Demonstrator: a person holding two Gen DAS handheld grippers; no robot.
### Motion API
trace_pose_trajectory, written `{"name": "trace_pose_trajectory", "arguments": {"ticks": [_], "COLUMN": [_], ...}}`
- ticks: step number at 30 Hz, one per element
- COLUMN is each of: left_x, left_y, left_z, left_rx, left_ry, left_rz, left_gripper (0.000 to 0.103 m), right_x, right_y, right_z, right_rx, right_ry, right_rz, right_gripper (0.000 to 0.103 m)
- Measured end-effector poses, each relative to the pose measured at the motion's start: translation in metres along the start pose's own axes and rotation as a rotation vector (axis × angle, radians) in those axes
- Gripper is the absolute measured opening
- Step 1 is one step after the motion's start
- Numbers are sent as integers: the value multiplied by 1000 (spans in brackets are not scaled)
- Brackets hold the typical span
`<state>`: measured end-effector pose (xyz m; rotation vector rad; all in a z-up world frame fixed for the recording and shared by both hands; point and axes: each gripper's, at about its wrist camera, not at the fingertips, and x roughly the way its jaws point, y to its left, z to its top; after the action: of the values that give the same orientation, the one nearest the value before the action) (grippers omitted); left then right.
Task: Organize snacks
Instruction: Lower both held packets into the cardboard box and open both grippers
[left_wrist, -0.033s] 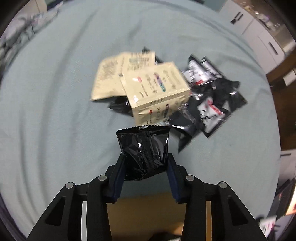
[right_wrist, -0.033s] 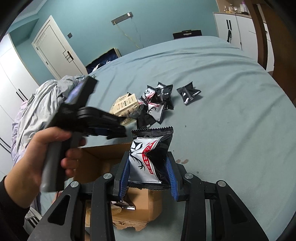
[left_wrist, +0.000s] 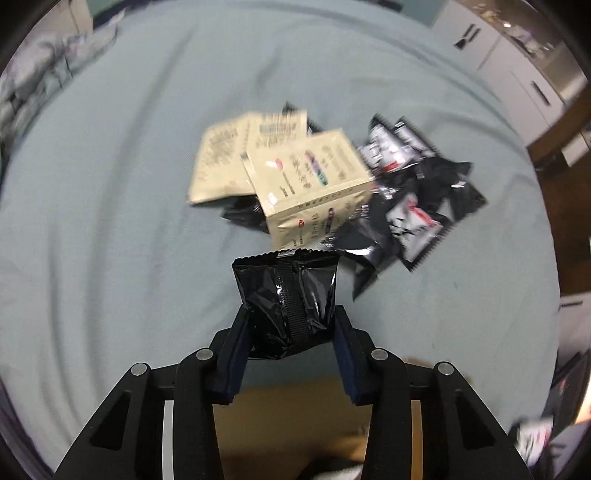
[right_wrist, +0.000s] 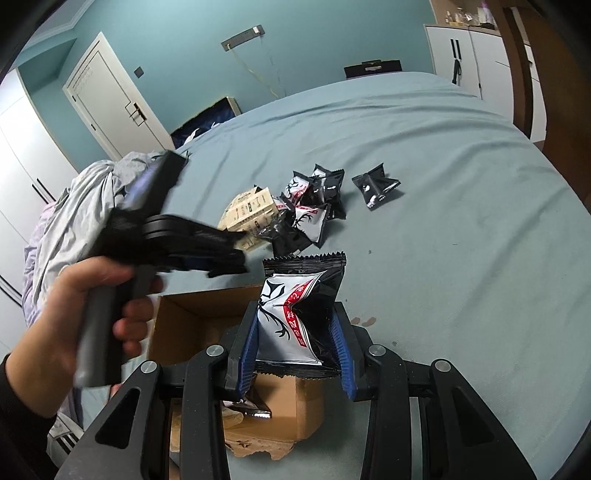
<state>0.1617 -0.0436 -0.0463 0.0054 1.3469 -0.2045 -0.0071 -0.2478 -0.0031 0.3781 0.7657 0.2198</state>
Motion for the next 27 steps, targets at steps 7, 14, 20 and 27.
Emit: {"name": "trace_pose_trajectory", "arguments": {"ticks": [7,14,20,27], "left_x": [-85,-115,-97,-91], "left_y": [7,11,15,19], "left_z": [-53,-106,-135,-137], "left_rx": [107,168,196,204], "left_ry": [-130,-142,-220,-230], "left_rz": [-20,-87,-107,-117], "left_gripper": [41,41,41,42], "right_x": [-9,-12,-12,-15], "right_y": [5,29,39,33], "right_z": [-4,-13,-16,-16], "right_rx": [-2,-113,-151,-114], "right_ry": [-9,-27,-14,-24], "right_rz": [3,-26,-39,-41], "right_gripper": [35,35,35,35]}}
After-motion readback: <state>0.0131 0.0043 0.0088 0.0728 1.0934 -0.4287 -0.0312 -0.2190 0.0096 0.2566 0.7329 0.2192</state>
